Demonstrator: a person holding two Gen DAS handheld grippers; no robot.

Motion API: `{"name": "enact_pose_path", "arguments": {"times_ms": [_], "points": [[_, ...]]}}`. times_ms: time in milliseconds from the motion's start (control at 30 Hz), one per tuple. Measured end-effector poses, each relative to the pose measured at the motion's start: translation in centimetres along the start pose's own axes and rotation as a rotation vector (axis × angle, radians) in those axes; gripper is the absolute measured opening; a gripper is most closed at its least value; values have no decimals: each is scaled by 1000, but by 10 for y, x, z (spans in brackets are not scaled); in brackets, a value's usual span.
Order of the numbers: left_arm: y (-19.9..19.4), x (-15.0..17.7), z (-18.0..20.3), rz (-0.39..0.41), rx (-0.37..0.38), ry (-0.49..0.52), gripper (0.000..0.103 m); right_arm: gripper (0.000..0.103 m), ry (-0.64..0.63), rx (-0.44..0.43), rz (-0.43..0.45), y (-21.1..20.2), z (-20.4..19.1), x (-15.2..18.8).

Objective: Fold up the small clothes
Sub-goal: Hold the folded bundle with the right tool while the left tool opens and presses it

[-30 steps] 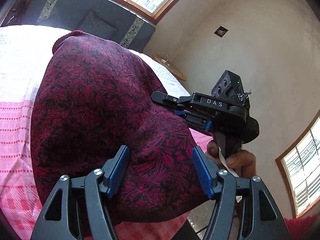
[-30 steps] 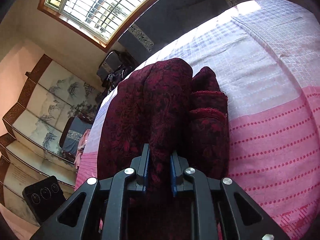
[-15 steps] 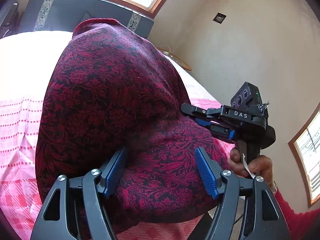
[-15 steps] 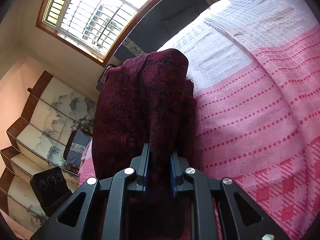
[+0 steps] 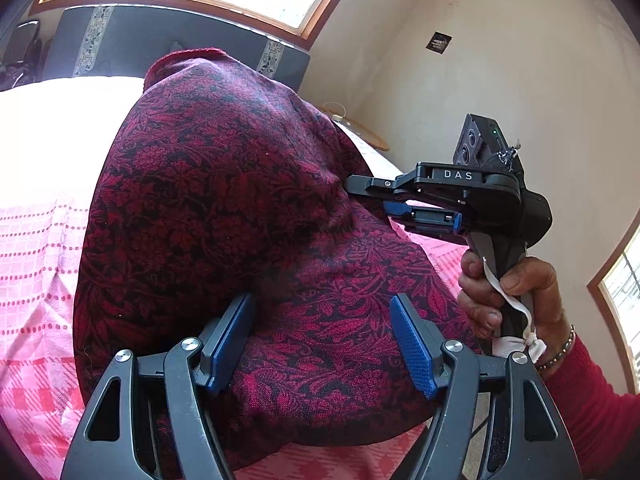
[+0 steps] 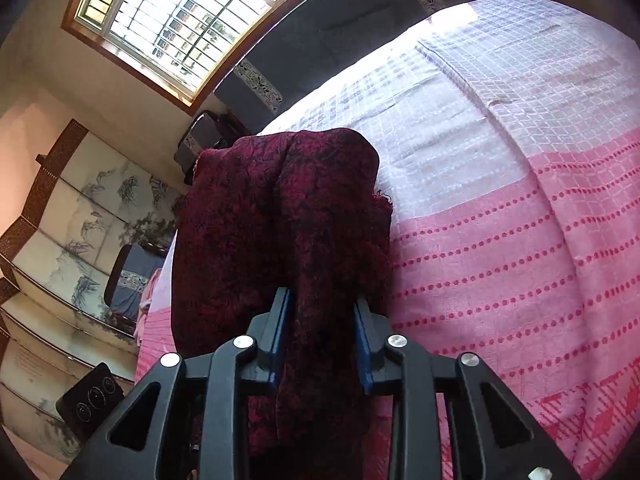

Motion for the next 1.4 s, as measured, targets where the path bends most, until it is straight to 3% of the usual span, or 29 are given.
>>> {"name": "enact_pose_path", "arguments": {"times_ms": [133,233,333,433,567,633,700,867,967,1033,1200,1267,1367,1400], "points": [[-13,0,-7,73,-16,-72,70,16,-87,-31,20,5,-35,-10],[-18,-6,-17,113,-6,-140,70,14,-128,-162,59,5,-63,-29],[-9,-8,-22,96,-1,-168,70,14,-129,-230,82,14,-73,-48],[0,-4,-19,59,-2,-140,70,13,-62,-231,78,29,-44,-57],[7,6,-8,38,-13,-61,70,13,15,-189,63,41,10,-43],[9,9,-5,32,-31,-26,72,14,49,-219,42,44,21,-41],[9,9,-4,34,-34,-24,74,23,38,-229,66,36,15,-44],[8,8,-10,48,-14,-67,76,26,-3,-203,105,0,0,-32],[8,10,-11,51,-17,-62,76,42,-54,-180,79,-19,-5,-2],[8,6,-9,53,-19,-60,76,61,-68,-164,46,-24,-3,18],[6,4,-10,57,-13,-81,76,62,-60,-160,-3,-25,5,53],[4,5,-12,56,-8,-94,76,59,-67,-139,-11,-20,6,57],[0,5,-15,55,-2,-113,77,19,-54,-133,-34,-14,9,62],[-2,5,-16,56,1,-123,76,18,-51,-128,-32,-14,10,63]]}}
Point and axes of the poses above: each gripper's, at about its wrist camera, not at the fingertips, and y roughly the way its jaws point, z to its right, x to its underside, the point moved 5 cm from there along y, roughly the way its jaws point, and after that the axes turned 12 degrees about y, right-handed, at the moved point
